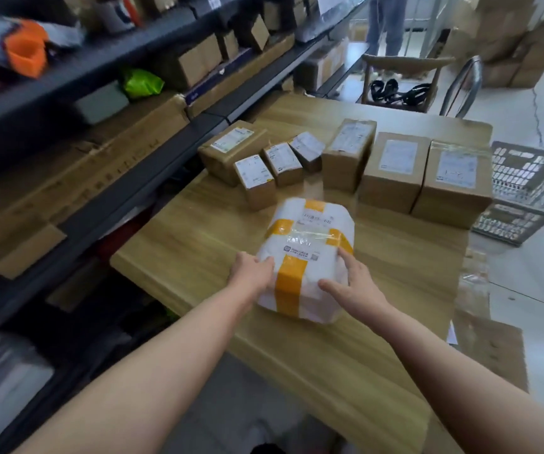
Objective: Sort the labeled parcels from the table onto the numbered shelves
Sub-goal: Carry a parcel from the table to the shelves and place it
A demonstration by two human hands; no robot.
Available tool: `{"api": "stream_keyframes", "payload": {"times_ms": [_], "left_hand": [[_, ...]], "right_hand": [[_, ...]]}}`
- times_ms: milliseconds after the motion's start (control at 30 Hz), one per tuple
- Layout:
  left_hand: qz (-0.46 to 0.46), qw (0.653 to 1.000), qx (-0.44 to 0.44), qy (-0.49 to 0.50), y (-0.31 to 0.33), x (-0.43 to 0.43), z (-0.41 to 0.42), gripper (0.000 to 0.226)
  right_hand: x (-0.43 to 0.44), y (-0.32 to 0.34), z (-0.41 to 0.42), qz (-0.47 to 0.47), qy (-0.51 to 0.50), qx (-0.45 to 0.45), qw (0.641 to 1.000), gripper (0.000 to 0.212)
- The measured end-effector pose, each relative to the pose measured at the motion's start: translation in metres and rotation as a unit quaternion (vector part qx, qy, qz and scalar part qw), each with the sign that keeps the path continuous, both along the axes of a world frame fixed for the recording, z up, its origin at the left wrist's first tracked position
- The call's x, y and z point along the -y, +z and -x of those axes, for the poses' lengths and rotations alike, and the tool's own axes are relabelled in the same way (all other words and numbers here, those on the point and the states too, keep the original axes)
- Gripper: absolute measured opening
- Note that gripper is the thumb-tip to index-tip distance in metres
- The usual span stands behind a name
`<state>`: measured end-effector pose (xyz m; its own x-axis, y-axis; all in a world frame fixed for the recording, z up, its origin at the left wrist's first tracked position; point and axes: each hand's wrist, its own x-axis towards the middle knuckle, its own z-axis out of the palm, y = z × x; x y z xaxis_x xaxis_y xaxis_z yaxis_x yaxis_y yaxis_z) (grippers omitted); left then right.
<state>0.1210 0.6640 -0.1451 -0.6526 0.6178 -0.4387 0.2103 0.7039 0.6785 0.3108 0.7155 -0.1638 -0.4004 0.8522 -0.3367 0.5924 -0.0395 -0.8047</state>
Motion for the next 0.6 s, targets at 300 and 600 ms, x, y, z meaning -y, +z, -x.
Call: {"api": "stream_keyframes", "payload": {"times_ms": [300,600], "left_hand": [[0.04,0.992,-0.089,-0.083,-0.034,0.001,0.019,0.047],[0.009,0.981,0.06,-0.185,-0.044,-0.025,0.053,0.064]], "right_hand": [[0.01,-0.018,0.029,0.028,-0.035,0.004,0.999,0.069],[0.001,-0.023,0.05,0.036,-0.104,-0.009,0.994,0.059]]}}
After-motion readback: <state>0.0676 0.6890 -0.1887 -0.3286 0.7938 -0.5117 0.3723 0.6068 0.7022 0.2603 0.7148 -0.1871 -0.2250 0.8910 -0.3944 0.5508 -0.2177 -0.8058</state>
